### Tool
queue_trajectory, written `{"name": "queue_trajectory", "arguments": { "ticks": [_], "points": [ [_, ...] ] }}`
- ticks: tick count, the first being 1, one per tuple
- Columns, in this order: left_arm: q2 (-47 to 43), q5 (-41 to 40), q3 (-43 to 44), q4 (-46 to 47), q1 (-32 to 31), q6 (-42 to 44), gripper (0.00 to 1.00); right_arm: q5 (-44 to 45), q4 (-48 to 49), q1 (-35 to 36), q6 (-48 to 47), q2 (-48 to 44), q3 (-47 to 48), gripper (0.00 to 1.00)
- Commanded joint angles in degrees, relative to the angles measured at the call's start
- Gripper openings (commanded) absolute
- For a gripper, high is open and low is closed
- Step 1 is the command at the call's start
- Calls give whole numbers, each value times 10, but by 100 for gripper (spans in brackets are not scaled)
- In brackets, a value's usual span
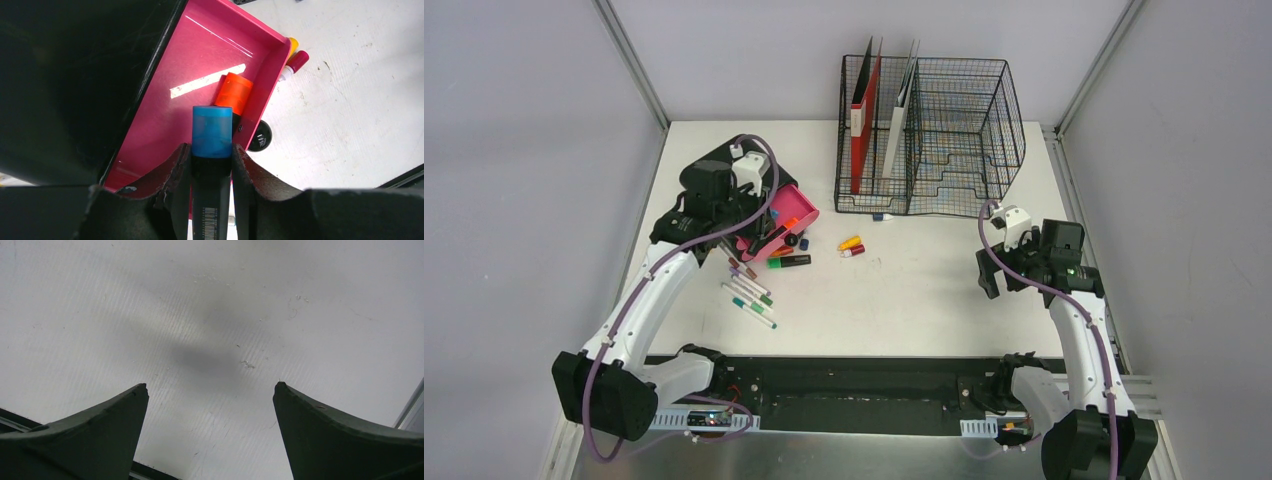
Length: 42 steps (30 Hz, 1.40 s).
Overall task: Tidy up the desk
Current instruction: Place the stationery in the drawer.
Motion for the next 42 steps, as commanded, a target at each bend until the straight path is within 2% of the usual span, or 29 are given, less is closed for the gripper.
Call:
{"name": "queue_trajectory", "arguments": {
  "ticks": [1,14,15,17,21,24,30,34,42],
  "points": [
    [2,20,7,28,6,-5,0,-15,2,2,-9,-11,26,99],
    [25,6,15,29,6,3,0,-20,0,3,-10,-11,26,99],
    [31,4,18,28,6,4,3,-20,0,4,-10,-11,26,99],
    [47,1,24,27,6,3,14,-21,0,3,-10,-10,27,99],
    [65,11,39,12,6,-2,46,-26,-2,3,-3,-11,33,99],
    [50,20,40,13,6,-4,59,-33,-6,3,3,-11,40,99],
    [12,45,39,21,6,-4,70,-50,-17,3,26,-10,62,99],
    [-4,67,38,23,6,-3,71,-56,-33,3,27,-22,90,99],
    [-24,79,41,24,6,-8,74,-29,-113,-10,-41,-9,183,99]
  ]
}}
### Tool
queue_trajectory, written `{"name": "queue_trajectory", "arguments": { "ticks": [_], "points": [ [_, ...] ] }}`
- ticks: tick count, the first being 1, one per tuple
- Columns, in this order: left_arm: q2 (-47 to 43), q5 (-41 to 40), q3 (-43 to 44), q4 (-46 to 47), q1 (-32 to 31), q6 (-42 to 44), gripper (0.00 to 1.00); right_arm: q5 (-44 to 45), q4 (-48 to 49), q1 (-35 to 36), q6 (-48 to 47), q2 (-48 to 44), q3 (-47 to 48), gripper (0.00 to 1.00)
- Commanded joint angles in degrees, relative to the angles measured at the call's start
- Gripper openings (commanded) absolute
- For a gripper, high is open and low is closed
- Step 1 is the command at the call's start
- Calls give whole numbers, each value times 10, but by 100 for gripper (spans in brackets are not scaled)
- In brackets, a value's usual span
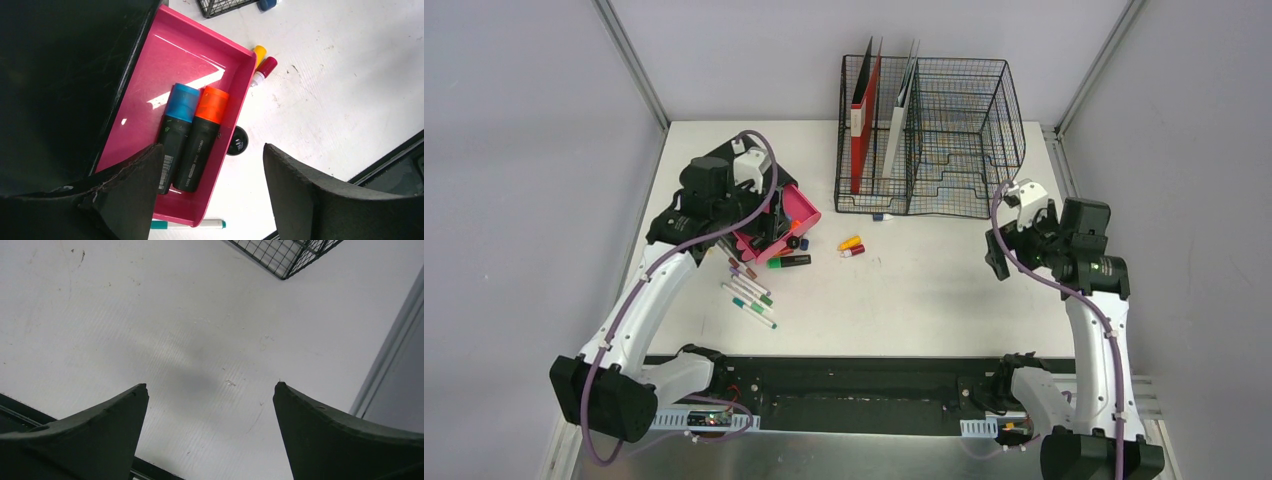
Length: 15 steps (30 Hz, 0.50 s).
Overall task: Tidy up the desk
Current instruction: Place the stationery in the drawer.
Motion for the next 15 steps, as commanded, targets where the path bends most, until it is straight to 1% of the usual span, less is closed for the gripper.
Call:
{"name": "queue_trajectory", "arguments": {
  "ticks": [1,4,5,7,8,12,15],
  "points": [
    [-27,21,24,20,4,-5,74,0,-43,-11,-31,6,54,99],
    [-37,21,24,20,4,-11,79,-43,-39,-14,-9,12,48,99],
    [-42,20,23,20,4,-14,83,-56,-36,-14,-2,14,42,99],
    [-51,13,22,20,4,-26,94,-73,-19,-14,13,17,29,99],
    [-57,10,21,20,4,-30,98,-77,-13,-14,20,18,22,99],
    [-78,11,19,20,4,-39,99,-86,12,-13,18,12,-14,99],
    [-89,24,18,20,4,-37,99,-71,8,-13,-2,8,-33,99]
  ]
}}
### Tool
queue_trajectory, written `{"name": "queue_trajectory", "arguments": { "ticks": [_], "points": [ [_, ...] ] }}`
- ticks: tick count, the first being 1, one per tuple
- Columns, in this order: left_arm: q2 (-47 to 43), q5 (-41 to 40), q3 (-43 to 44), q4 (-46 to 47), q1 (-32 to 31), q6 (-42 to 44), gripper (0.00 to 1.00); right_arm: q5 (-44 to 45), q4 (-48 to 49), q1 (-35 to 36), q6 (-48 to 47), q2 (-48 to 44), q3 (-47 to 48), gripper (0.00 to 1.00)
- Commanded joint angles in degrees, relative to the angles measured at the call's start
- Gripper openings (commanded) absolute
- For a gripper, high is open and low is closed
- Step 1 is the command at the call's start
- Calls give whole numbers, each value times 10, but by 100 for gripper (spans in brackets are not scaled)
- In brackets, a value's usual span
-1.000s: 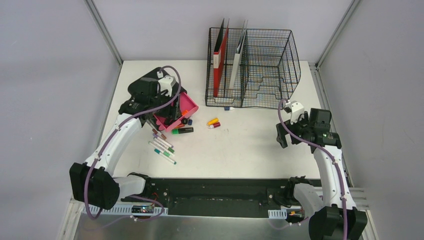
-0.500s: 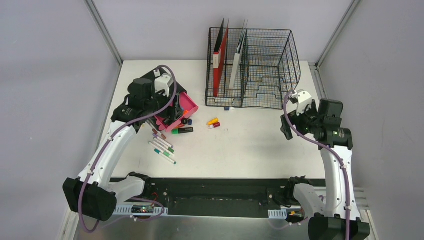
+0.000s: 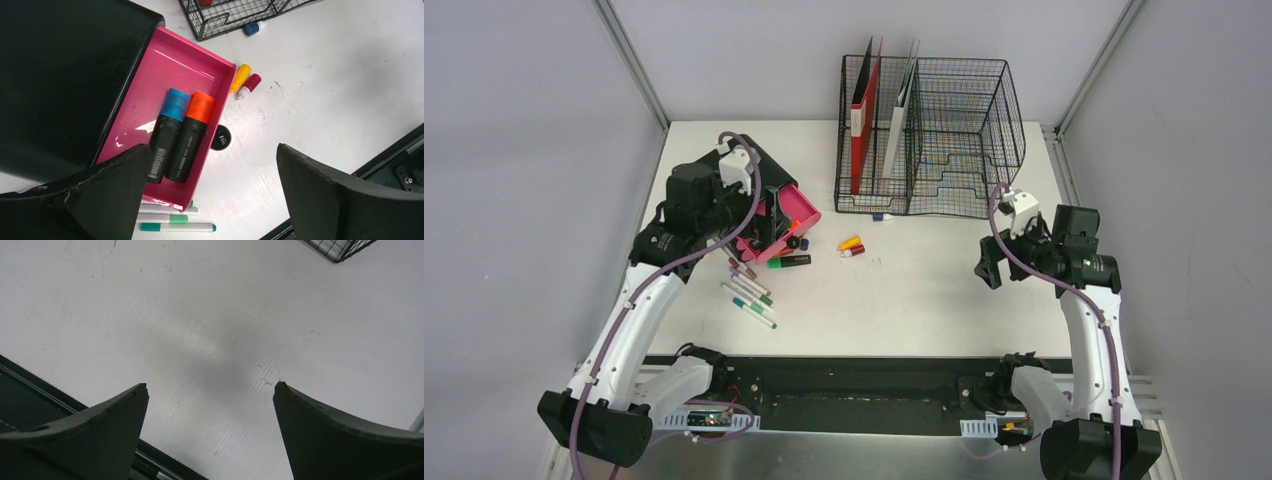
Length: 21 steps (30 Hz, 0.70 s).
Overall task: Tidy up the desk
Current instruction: Place the stationery in the drawer.
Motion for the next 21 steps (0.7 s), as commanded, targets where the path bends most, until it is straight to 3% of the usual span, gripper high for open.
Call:
{"name": "queue_trajectory", "arguments": {
  "ticks": [1,7,12,17,21],
  "points": [
    [-25,36,16,20,4,-6,99,-5,24,-3,-17,-13,-26,99],
    [-21,72,21,-4,4,-4,98,8,37,-3,-11,-35,-30,99],
    [-19,56,55,-72,-7,-6,96,-25,21,-3,17,-51,-19,99],
    [-20,29,84,-140,-53,10,95,-88,4,-3,30,-68,-16,99],
    [-20,16,102,-190,-100,15,94,-65,15,-3,23,-80,-30,99]
  ]
}}
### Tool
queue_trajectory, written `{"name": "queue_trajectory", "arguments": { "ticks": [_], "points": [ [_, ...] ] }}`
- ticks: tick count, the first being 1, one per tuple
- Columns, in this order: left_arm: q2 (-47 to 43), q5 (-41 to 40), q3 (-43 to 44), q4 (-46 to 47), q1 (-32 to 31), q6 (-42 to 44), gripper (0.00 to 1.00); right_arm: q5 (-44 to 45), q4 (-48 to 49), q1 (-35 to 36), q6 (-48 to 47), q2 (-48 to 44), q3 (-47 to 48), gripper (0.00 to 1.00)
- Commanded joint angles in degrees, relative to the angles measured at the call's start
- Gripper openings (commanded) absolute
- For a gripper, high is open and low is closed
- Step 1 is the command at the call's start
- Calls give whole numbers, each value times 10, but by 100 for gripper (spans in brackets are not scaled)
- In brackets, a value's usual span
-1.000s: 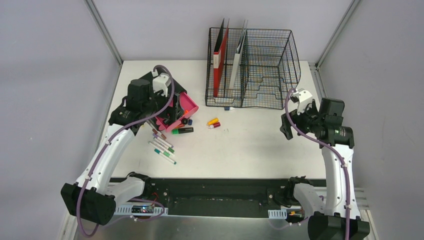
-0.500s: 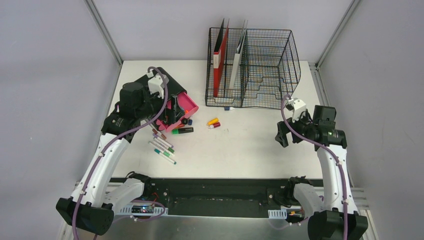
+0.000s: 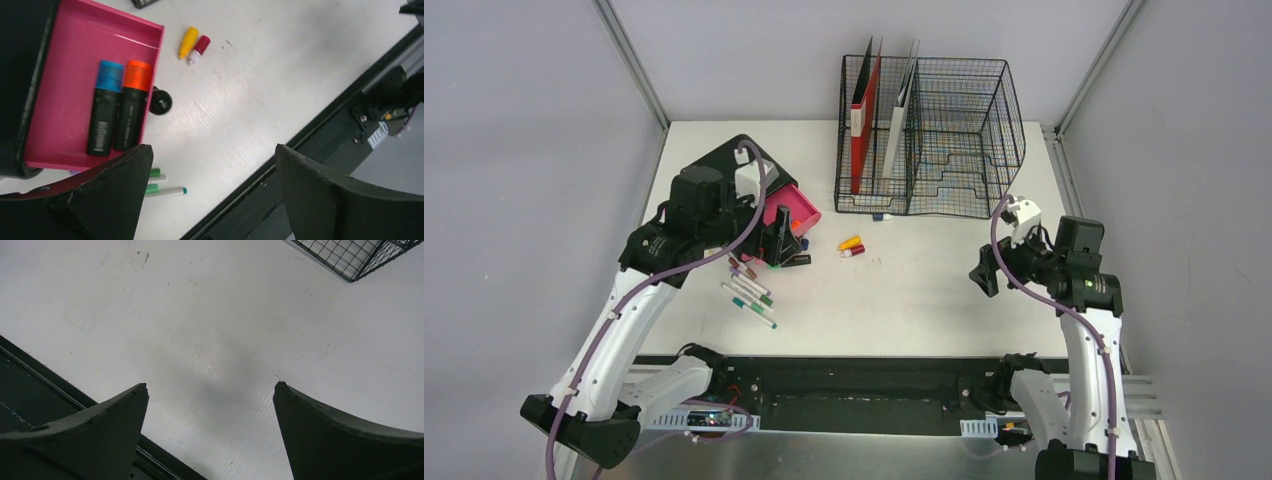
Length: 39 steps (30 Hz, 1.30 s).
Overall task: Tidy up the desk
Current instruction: Place the stationery in the drawer, then pick up the stationery from the center of the board.
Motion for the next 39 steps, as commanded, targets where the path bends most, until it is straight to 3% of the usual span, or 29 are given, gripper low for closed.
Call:
{"name": "queue_trajectory", "arguments": {
  "ticks": [1,12,23,30,39],
  "points": [
    [-5,-17,33,-68,-40,10,94,-12,10,-2,0,-13,7,99],
    [4,49,10,-85,-74,-11,90,1,12,2,-2,-1,4,99],
    [45,-71,-14,-61,-189,-20,90,4,12,2,-4,4,3,99],
    [53,-77,-51,-26,-245,-23,90,4,12,2,-6,4,2,99],
    [48,-160,-99,-4,-277,51,89,7,12,2,-8,5,2,99]
  ]
}}
